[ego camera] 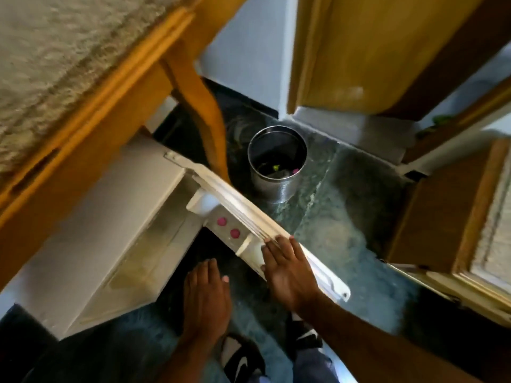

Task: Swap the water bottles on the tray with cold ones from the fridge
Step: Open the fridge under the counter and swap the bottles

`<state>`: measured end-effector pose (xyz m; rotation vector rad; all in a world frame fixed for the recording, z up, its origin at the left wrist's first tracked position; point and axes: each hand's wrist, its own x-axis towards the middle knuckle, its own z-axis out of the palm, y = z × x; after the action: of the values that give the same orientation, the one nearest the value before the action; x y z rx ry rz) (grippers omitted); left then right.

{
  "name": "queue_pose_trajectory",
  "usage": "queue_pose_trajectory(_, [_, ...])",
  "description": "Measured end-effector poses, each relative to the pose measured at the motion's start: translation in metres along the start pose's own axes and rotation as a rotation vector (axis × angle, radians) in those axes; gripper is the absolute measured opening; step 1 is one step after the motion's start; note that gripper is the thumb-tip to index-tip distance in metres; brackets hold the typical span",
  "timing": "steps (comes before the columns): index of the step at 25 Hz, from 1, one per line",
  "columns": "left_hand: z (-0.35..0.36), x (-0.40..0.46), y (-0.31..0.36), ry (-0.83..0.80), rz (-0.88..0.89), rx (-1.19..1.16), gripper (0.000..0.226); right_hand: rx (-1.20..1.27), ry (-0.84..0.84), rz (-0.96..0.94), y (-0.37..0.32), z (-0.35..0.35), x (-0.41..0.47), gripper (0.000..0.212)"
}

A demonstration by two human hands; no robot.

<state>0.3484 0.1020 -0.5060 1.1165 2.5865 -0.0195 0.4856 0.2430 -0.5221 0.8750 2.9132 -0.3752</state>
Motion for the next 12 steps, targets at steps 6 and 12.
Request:
queue_pose_trajectory(6, [0.007,0.066,0.036,0.0,0.146,0.011,0.05,0.133,0.022,0.168,0.059,-0.013,0.031,0.062])
queue_pose_trajectory(12, [0.016,0.125,0.035,-0.056,0.275,0.057,0.051,0.211,0.044,0.255,0.076,-0.014,0.063,0.067])
